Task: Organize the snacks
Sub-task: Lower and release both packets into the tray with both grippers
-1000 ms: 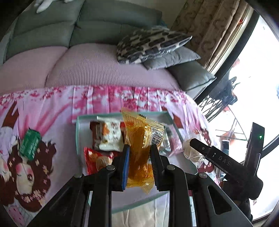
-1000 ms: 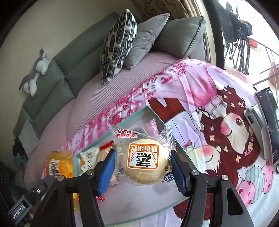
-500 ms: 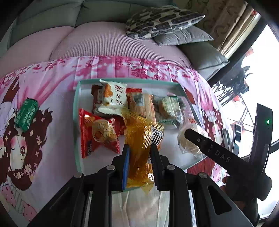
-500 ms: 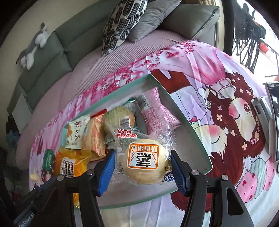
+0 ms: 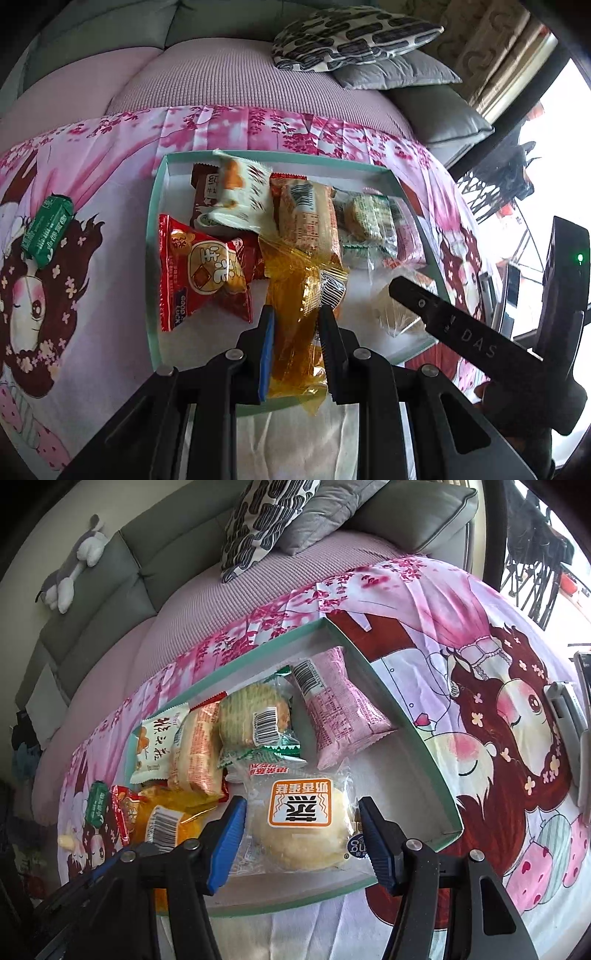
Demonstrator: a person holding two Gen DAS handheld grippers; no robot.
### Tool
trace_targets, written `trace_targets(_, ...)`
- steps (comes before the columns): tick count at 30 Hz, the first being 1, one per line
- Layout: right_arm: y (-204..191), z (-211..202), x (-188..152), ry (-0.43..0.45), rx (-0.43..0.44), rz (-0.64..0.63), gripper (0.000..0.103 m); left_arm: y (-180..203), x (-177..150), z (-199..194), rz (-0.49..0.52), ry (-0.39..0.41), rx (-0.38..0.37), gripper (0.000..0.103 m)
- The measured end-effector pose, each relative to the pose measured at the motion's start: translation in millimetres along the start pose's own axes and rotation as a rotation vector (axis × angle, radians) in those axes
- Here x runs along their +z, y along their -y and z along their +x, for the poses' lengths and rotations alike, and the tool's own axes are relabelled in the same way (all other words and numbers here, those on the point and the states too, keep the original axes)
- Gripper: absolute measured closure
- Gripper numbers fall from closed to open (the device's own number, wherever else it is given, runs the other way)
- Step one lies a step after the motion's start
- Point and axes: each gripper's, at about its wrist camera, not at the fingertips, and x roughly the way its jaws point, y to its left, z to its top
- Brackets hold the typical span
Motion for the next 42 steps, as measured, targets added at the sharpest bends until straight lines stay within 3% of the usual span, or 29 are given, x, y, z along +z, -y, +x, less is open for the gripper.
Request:
trace_targets(11,-3.5,2.5,0.9,0.003,0.001,-0.017,0.035,0.6,5.3,11.6,0.026,0.041,0.036,0.078)
trace_targets(23,-9.9,3.3,0.2,0.011,0.032,-0.055,0.017,-0.9,7.3,16.7,0.035,0.035,0.081,0.076)
trace_targets(26,-10.5,2.7,0.6,0.016,0.041,-0.058,0.016,-0.7,7.3,17.1,0.033,0.029,0.087,0.071)
trace_targets(30,-7.1,3.4,1.5,0.021,0.03,-0.047,0.006,-1.2,6.9,14.9,0.035,0.023,0.107,0.051)
trace_targets(33,-3.8,1.3,2.3,0.033,0.032,-0.033,0.005,-1.1,6.8,11.5,0.035,0.028,0.111,0.048)
trace_targets(36,-2.8,0.8,2.7,0.039,0.034,-0.026,0.003,-0.1,7.3,7.2,0.037,0.034,0.118,0.038)
trace_targets(42,-1.8,-4.3,3.5,0.064,0.049,-0.018,0.002,-1.0,9.1,-1.0,0.028,0.042,0.144,0.037)
